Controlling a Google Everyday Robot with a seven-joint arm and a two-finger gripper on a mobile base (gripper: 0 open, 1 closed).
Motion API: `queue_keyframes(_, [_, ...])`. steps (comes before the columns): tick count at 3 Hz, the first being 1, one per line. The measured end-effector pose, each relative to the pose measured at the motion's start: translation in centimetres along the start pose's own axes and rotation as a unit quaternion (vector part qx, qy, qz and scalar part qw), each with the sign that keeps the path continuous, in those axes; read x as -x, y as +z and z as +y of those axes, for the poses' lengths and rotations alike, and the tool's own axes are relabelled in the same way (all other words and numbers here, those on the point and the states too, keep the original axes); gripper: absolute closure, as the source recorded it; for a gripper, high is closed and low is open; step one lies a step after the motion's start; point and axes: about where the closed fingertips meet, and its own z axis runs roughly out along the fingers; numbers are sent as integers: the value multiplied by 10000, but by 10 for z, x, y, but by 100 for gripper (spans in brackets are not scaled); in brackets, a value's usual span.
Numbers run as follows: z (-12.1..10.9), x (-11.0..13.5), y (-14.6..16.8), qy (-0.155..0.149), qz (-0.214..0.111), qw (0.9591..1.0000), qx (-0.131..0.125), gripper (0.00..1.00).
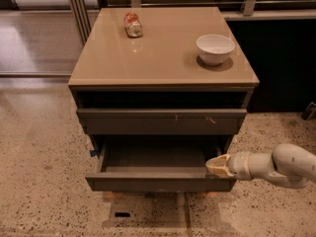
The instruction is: Open middle drawer
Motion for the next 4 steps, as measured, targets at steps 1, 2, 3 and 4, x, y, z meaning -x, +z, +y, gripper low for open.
queue_keyframes(1, [0, 0, 0, 0, 0, 10000, 0, 80])
queue_keyframes(2, [0, 0, 0, 0, 0, 10000, 0, 58])
queue_keyframes(3, [0, 0, 0, 0, 0, 10000, 1, 35])
queue_keyframes(4, [0, 0, 0, 0, 0, 10000, 1, 12])
